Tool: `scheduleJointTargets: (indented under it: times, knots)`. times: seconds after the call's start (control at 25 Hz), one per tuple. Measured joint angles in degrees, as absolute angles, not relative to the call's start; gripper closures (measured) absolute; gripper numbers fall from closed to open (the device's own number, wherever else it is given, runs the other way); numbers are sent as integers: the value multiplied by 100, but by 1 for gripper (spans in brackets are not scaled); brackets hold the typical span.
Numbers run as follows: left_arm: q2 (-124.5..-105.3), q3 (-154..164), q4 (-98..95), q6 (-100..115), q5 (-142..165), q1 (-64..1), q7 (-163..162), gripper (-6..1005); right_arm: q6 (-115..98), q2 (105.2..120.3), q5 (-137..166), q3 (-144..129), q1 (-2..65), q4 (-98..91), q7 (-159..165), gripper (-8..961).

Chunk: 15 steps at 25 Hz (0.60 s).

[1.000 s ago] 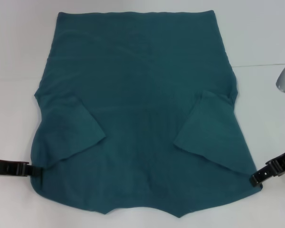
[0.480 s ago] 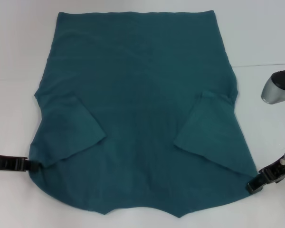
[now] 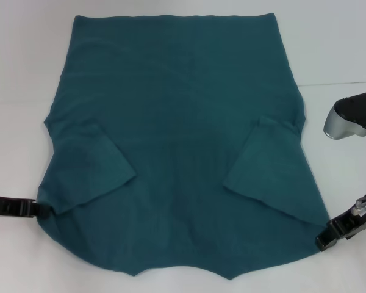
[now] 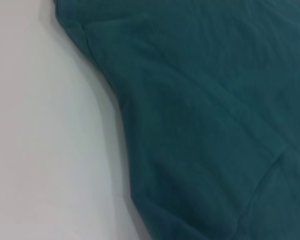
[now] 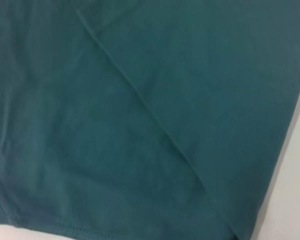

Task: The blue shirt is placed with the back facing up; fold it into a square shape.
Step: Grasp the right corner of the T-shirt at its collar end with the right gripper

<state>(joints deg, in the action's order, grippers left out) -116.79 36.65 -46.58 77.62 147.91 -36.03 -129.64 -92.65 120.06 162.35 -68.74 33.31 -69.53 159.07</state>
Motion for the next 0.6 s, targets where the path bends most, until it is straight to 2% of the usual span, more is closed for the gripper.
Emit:
scheduleJointTargets:
  times: [0.16, 0.28, 0.6]
  knots:
    - [-11679, 3665, -4658, 7760, 14790, -3604, -12963, 948, -9199, 12005, 16243, -6886, 3334, -6853, 15927, 138]
    - [-11679, 3665, -4658, 7760, 14796, -3604, -12963, 948, -9161, 12005, 16244, -6888, 3349, -6795, 15930, 353]
    - [-11689, 3665, -4658, 7763, 14807, -3589, -12961, 948, -9058, 12006, 16249, -6895, 3385, -6712, 15933, 367]
